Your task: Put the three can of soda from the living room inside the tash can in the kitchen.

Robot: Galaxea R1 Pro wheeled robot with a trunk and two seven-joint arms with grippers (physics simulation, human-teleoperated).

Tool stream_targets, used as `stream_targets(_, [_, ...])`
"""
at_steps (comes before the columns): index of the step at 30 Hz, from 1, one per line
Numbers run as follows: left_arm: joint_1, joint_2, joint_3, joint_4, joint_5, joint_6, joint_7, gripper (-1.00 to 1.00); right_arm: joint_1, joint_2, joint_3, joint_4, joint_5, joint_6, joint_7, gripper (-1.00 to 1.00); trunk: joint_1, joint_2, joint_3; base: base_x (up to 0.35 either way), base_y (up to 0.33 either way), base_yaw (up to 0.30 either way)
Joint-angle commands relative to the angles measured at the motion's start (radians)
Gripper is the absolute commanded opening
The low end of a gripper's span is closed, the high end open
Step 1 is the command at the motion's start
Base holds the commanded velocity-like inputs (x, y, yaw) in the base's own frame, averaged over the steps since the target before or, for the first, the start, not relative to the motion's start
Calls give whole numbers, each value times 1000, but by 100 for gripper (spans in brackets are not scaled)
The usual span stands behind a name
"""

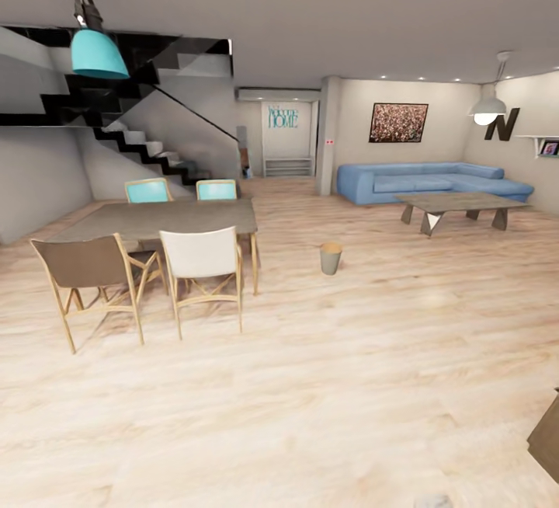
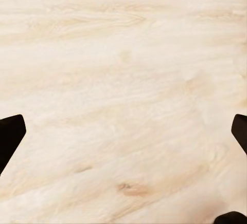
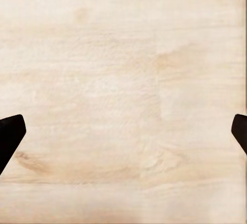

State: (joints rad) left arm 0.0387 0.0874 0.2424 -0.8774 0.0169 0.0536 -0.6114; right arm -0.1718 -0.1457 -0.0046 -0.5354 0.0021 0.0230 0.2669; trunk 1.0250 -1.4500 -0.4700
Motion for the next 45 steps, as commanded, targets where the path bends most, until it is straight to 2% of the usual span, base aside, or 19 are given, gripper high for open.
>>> stream_targets(1, [0,0,0,0,0,0,0,100,0,0,0,0,0,0,0,100,0,0,0,334,-122,0])
stream_targets(45, [0,0,2,0,0,0,0,100,0,0,0,1,0,0,-3,100,0,0,0,338,-108,0])
